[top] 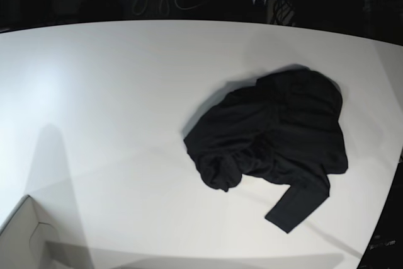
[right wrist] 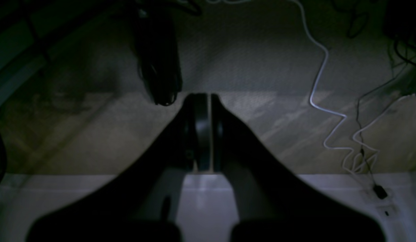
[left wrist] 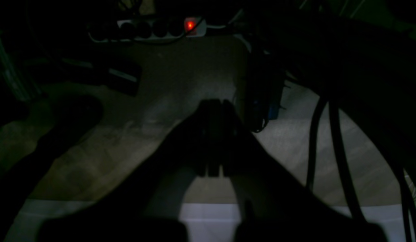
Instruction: Layout the t-shirt on the table in an organized manner, then fold the t-shirt properly
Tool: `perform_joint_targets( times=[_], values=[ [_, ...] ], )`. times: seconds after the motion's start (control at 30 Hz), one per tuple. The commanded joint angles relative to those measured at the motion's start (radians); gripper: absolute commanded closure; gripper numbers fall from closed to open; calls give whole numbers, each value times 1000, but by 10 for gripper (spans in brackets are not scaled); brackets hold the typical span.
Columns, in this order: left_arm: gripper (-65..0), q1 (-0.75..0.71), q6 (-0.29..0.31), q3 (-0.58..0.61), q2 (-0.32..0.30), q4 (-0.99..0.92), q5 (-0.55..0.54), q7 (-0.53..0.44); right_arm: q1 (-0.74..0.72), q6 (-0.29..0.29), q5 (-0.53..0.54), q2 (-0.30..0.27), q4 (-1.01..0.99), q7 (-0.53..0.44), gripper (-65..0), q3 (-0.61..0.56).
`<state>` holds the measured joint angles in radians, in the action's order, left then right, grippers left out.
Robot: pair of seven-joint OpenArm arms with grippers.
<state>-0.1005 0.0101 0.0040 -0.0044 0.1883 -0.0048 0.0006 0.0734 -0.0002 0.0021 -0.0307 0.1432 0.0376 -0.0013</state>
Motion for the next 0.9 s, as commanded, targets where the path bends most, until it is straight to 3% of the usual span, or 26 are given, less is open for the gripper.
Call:
perform_joint_targets(
  times=[0.0,0.87],
  values=[
    [0,-6,-9,3,-3,3,4,0,6,9,6,-1,0,-2,0,2],
    [0,-38,-8,3,-29,10,4,0,26,9,6,12,0,-2,0,-3]
  ],
)
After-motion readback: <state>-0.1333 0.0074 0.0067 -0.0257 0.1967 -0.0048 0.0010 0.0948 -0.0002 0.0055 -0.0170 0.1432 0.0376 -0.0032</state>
